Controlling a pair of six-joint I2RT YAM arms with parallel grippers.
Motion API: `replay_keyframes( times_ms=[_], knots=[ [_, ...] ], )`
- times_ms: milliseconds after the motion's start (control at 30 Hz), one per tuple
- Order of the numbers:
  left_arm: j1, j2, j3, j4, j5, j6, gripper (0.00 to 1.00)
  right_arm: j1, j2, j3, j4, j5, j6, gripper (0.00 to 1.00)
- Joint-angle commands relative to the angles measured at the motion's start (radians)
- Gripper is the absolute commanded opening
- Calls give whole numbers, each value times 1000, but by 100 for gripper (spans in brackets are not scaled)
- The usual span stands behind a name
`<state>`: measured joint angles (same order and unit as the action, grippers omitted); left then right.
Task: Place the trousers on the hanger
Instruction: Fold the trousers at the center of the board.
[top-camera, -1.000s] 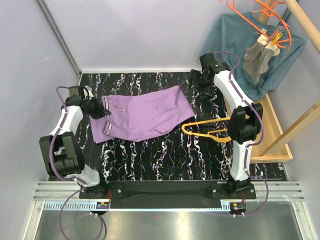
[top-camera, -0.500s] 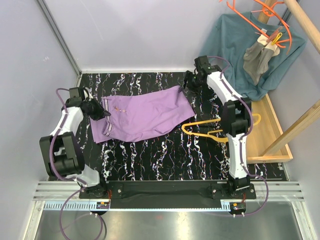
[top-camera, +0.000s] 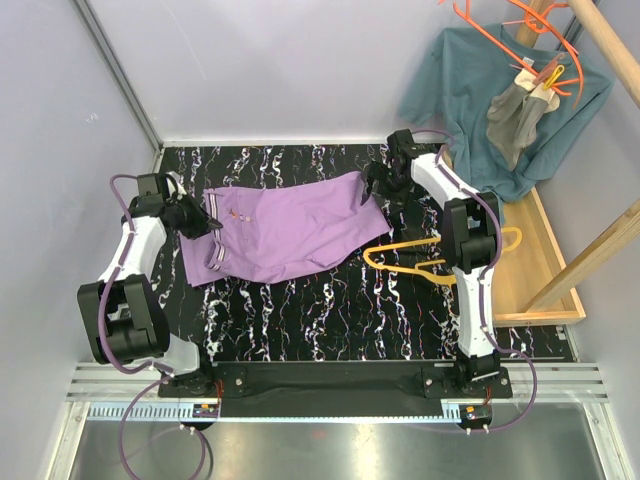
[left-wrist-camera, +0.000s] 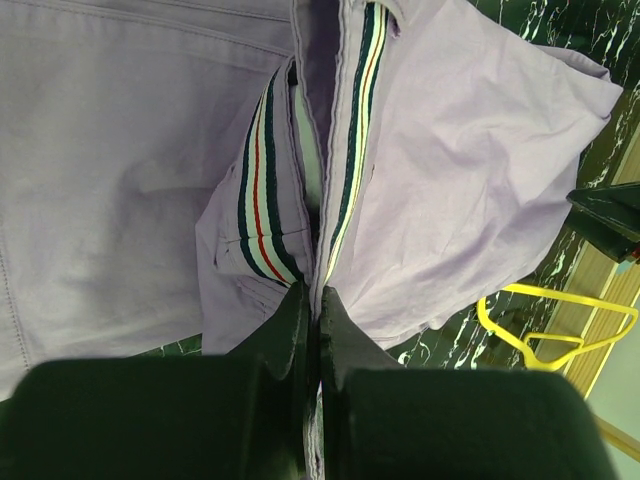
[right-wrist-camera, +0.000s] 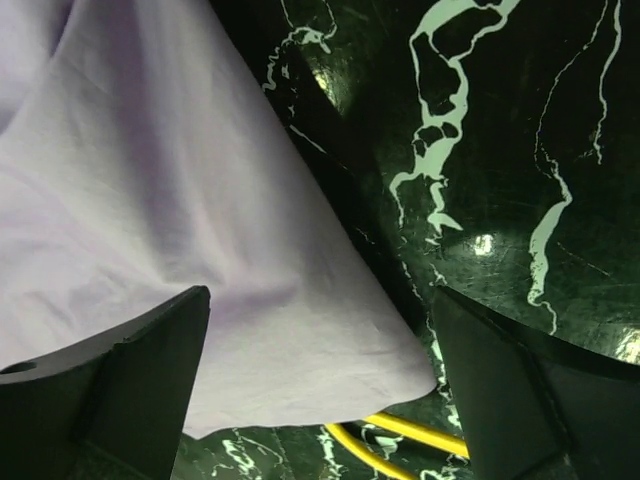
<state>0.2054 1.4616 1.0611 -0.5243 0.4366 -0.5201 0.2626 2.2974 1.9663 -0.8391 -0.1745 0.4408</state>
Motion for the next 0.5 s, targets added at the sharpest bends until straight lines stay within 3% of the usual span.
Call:
replay_keyframes(
  times_ms=[0,33,67,167,233,400,467],
  knots=[
    [2,-32,23,26,31,8,0,-3,-44,-61,15,3,-62,100],
    [2,-30,23,27,36,6,0,-2,-65,-84,61,-11,-60,97],
    [0,-32,25,30,36,5,0,-5,-73,-105,80,-16,-59,79],
    [0,-30,34,37,45,-4,0,-6,-69,-124,100,-42,-63,57],
    [0,-30,45,38,57,-14,0,-5,-46,-110,89,-65,-71,56],
    [-3,-72,80,21,50,-27,0,-31,-38,-102,52,-70,-25,19],
    [-3,-98,89,14,13,-26,0,-46,-59,-136,34,-43,1,12]
  ],
)
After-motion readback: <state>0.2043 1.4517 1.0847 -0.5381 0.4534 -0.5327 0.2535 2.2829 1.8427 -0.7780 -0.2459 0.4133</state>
